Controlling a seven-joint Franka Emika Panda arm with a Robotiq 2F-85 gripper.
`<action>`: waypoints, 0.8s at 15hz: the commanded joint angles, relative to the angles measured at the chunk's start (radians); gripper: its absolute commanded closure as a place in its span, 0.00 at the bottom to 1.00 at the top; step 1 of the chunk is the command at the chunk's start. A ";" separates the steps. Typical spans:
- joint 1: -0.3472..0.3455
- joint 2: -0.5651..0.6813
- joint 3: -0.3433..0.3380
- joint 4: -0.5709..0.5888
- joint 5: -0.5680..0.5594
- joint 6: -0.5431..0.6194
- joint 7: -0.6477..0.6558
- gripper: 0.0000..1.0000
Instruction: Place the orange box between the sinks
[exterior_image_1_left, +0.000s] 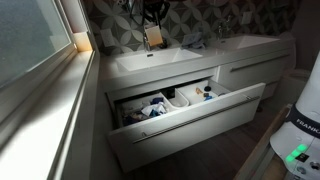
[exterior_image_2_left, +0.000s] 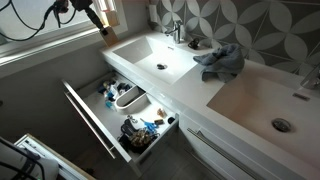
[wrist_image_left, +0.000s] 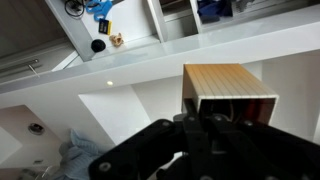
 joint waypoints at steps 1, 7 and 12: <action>-0.043 0.008 0.040 0.005 0.003 0.000 -0.003 0.94; -0.056 0.023 0.032 0.018 0.009 -0.001 0.010 0.99; -0.185 0.022 -0.047 0.049 0.054 0.005 0.056 0.99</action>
